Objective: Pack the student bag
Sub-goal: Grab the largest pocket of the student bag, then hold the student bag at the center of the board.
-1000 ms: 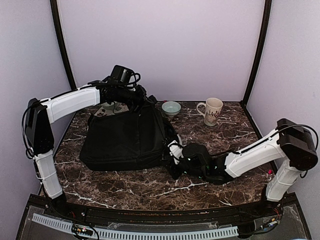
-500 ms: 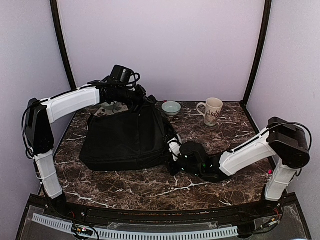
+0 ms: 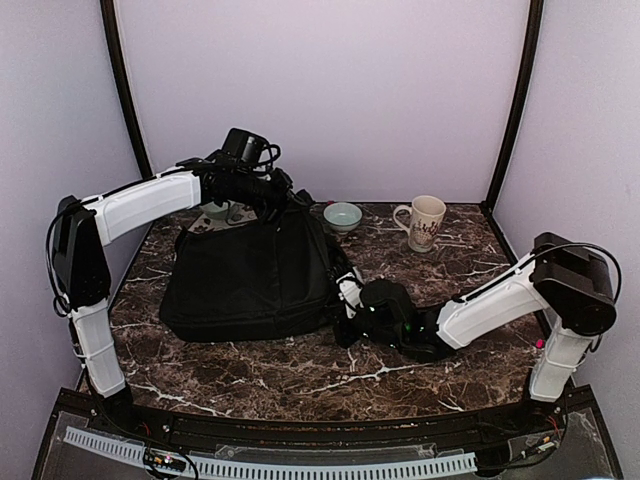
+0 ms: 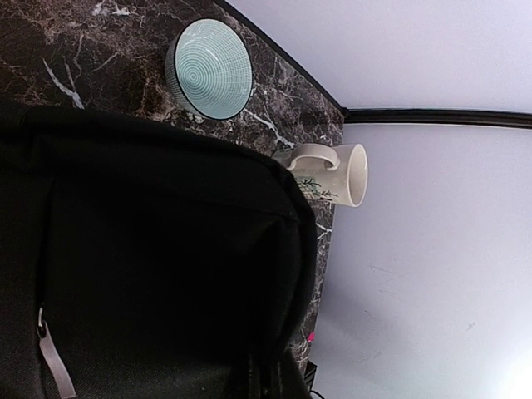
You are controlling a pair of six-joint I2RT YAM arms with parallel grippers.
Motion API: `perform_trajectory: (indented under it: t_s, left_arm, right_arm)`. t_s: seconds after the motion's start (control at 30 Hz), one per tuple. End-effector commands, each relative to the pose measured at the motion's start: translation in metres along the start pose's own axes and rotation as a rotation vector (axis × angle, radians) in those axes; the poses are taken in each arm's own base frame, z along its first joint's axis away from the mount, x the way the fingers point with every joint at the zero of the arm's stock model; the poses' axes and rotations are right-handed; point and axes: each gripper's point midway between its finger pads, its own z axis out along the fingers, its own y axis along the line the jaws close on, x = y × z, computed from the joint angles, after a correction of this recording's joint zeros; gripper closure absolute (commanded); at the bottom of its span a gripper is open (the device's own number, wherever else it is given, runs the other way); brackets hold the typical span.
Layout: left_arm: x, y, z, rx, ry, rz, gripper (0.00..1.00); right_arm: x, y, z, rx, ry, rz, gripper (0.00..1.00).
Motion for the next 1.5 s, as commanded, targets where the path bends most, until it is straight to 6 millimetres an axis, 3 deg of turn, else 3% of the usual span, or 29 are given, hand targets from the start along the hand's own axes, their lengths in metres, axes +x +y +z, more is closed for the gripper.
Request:
perform_trajectory:
  t_s: [0.0, 0.3, 0.5, 0.63, 0.7, 0.77, 0.83, 0.97, 1.07, 1.3, 1.47]
  left_arm:
    - [-0.01, -0.048, -0.024, 0.134, -0.035, 0.058, 1.0]
    - [0.001, -0.034, -0.005, 0.1, 0.043, 0.104, 1.0]
    - [0.014, -0.018, -0.01, 0.026, 0.112, 0.306, 0.97]
    - [0.011, 0.006, -0.027, -0.132, 0.096, 0.423, 0.76]
    - [0.006, 0.005, -0.045, -0.172, 0.06, 0.515, 0.56]
    - [0.003, 0.0, -0.065, -0.186, 0.026, 0.599, 0.22]
    - [0.001, -0.003, -0.087, -0.212, -0.009, 0.679, 0.09]
    - [0.012, -0.004, -0.128, -0.214, -0.031, 0.844, 0.08]
    - [0.039, 0.015, -0.15, -0.19, -0.019, 0.938, 0.13]
    - [0.097, 0.022, -0.21, 0.02, -0.126, 1.025, 0.15]
    - [0.126, 0.033, -0.213, 0.02, -0.076, 1.053, 0.19]
  right_arm:
    - [-0.014, 0.0, -0.001, -0.021, -0.044, 0.025, 1.0]
    - [-0.015, 0.018, -0.009, -0.127, 0.021, -0.051, 1.0]
    - [-0.016, 0.039, -0.035, -0.266, 0.08, -0.075, 1.0]
    - [-0.023, 0.059, -0.061, -0.397, 0.118, -0.074, 1.0]
    - [-0.024, 0.064, -0.07, -0.434, 0.151, -0.074, 1.0]
    - [-0.032, 0.069, -0.079, -0.461, 0.158, -0.085, 1.0]
    - [-0.039, 0.072, -0.085, -0.474, 0.164, -0.099, 1.0]
    - [-0.058, 0.071, -0.093, -0.468, 0.153, -0.117, 1.0]
    - [-0.075, 0.071, -0.099, -0.467, 0.133, -0.108, 1.0]
    - [-0.128, 0.078, -0.121, -0.479, 0.059, -0.097, 1.0]
    - [-0.157, 0.085, -0.132, -0.502, 0.047, -0.11, 1.0]
